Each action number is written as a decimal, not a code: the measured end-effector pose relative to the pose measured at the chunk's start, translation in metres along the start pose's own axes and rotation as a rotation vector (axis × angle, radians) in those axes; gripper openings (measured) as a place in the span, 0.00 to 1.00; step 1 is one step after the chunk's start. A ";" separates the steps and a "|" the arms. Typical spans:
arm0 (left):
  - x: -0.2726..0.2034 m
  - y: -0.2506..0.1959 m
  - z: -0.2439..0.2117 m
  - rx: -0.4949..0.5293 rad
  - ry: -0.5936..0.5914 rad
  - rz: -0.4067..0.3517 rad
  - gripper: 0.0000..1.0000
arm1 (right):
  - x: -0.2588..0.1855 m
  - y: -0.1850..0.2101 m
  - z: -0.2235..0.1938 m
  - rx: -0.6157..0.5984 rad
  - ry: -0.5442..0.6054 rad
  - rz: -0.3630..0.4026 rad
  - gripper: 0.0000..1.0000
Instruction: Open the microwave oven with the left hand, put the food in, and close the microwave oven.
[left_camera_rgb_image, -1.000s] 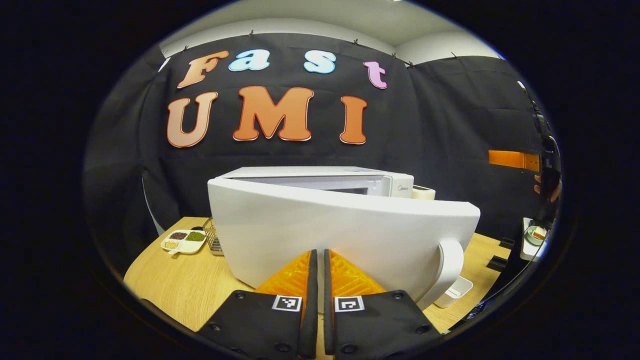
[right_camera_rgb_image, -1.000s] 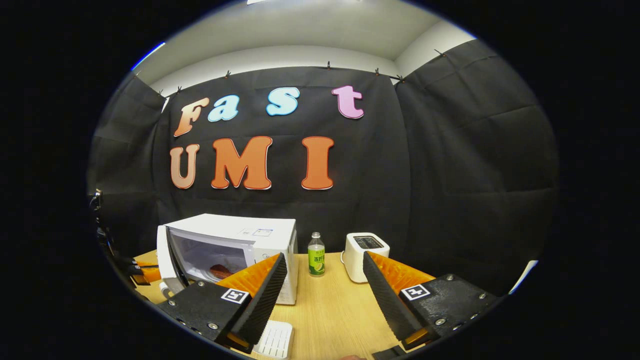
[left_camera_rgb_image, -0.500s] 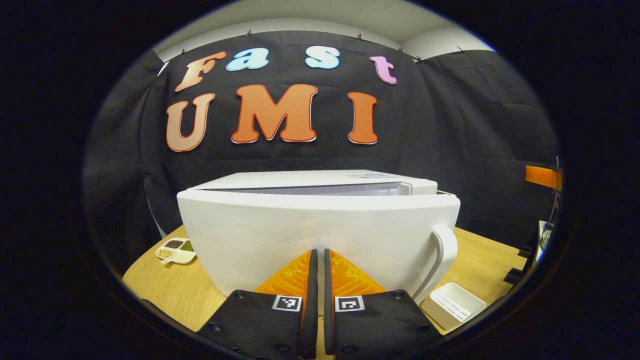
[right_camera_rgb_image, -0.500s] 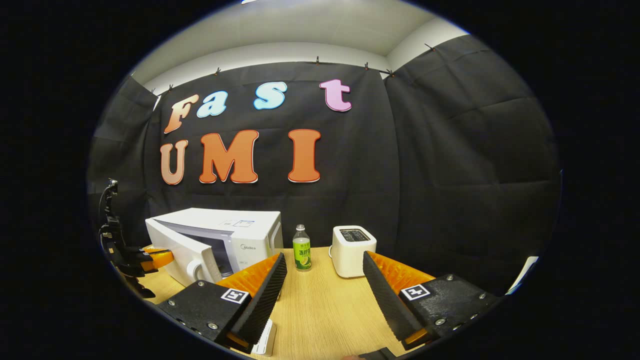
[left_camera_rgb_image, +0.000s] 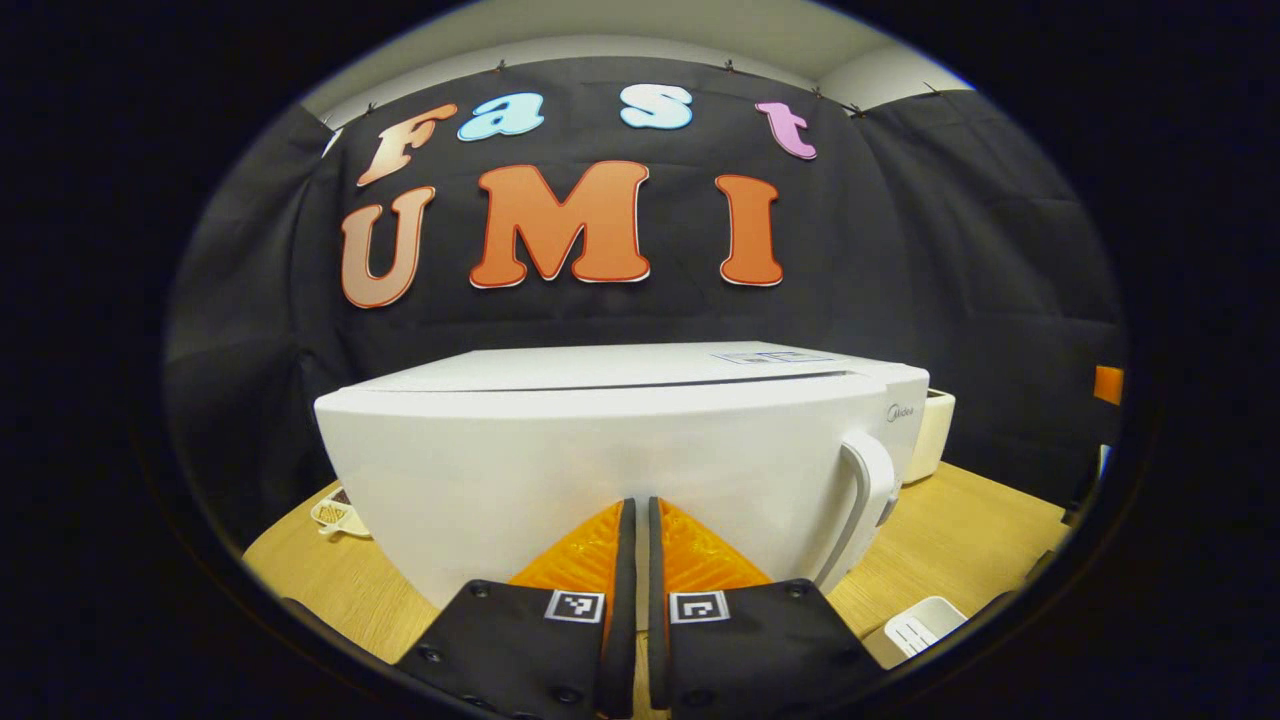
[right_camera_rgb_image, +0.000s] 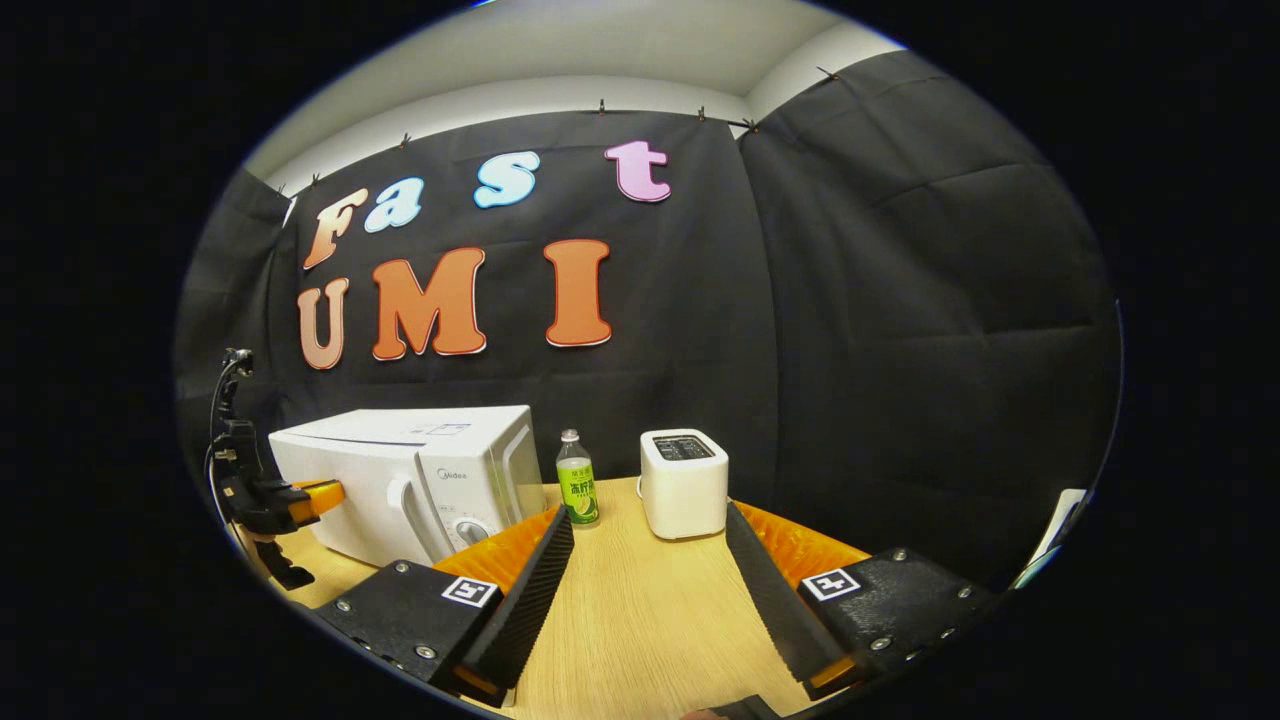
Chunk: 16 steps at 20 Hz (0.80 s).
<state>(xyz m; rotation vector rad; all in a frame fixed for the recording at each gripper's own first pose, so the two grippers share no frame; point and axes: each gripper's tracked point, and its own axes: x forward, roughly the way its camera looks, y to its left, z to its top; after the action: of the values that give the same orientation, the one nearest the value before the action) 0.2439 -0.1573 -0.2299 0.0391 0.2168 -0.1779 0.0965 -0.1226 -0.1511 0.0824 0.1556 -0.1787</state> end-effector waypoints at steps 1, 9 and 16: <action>0.002 0.001 0.002 0.013 0.004 0.016 0.09 | 0.001 -0.002 -0.002 -0.001 0.004 -0.004 0.95; 0.009 0.001 0.005 0.016 0.016 0.045 0.11 | -0.004 -0.007 -0.008 0.002 0.023 -0.009 0.95; -0.033 0.017 0.073 0.036 -0.042 -0.016 0.11 | -0.015 0.010 0.023 -0.011 -0.005 -0.002 0.95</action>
<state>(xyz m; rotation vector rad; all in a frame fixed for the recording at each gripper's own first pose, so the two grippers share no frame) 0.2306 -0.1396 -0.1517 0.0694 0.1723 -0.1983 0.0872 -0.1122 -0.1255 0.0710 0.1521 -0.1797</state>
